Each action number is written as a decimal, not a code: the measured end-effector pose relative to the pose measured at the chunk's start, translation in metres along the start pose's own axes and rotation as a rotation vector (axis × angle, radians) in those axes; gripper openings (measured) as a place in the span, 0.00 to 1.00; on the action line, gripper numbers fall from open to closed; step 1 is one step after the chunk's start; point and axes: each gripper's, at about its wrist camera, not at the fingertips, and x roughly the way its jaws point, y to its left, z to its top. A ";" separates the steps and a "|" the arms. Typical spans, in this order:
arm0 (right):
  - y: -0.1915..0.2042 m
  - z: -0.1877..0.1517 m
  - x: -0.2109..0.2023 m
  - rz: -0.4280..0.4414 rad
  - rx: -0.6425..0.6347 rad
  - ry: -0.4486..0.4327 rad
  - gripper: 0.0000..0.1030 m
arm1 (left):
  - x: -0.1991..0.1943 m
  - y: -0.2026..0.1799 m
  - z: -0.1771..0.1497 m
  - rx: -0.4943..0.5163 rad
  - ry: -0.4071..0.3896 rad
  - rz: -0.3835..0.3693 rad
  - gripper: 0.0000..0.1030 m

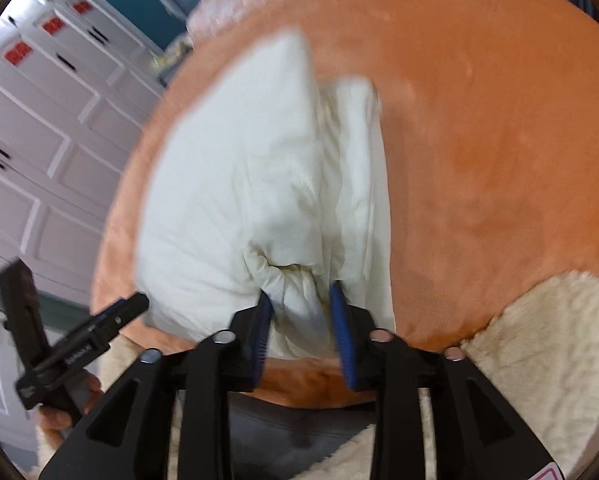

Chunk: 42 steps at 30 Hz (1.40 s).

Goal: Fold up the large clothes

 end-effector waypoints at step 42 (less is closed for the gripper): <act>-0.025 0.109 0.130 -0.228 0.073 -0.158 0.21 | 0.142 -0.072 0.127 0.108 -0.109 0.215 0.85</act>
